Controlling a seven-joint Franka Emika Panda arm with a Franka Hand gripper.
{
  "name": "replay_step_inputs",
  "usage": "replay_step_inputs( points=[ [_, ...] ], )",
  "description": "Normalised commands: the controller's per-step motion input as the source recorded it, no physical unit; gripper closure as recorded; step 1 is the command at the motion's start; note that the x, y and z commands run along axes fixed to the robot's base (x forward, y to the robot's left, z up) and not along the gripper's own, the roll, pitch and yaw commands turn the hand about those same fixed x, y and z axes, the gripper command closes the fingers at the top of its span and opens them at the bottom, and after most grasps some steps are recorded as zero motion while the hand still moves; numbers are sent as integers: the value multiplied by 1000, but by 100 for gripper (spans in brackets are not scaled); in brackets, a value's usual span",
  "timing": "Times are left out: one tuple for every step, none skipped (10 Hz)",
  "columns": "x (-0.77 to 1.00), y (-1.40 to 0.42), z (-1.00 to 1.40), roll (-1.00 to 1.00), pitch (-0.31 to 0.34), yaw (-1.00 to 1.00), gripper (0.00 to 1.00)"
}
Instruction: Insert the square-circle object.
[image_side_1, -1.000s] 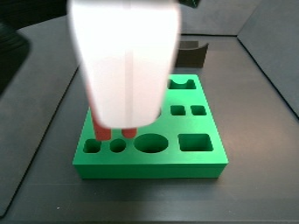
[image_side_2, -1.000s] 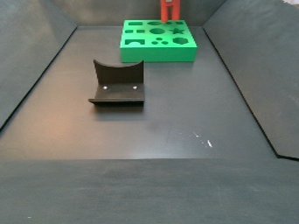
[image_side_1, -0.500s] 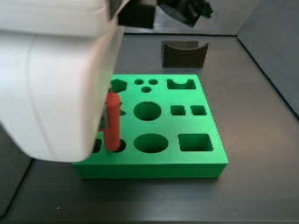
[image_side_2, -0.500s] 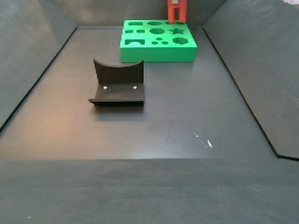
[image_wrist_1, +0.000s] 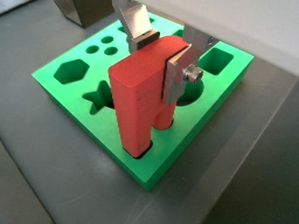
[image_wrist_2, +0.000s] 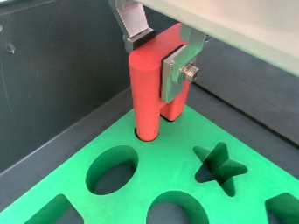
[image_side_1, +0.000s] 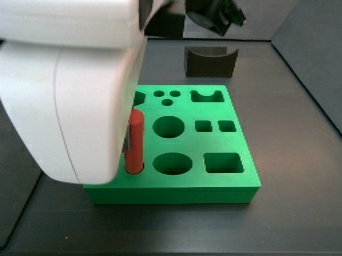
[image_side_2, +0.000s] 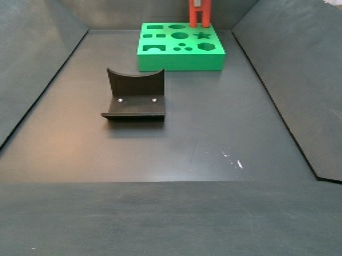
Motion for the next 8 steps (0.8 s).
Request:
replay_step_inputs(
  points=[
    [-71,26,-411,-173,-373,-29,100],
    [-69,49,-397,-173,-386,0,100],
    [-77,40,-377,-174,-396,0,100],
    [-137,0,-503,-51,-371,-37,100],
    [0,-111,-580,273,-116,-34,100],
    [163,-134,-437,456,0,0,100],
    [254,-106,-351,467,0,17,100],
    [297,-100,-391,431,0,63,100]
  ],
)
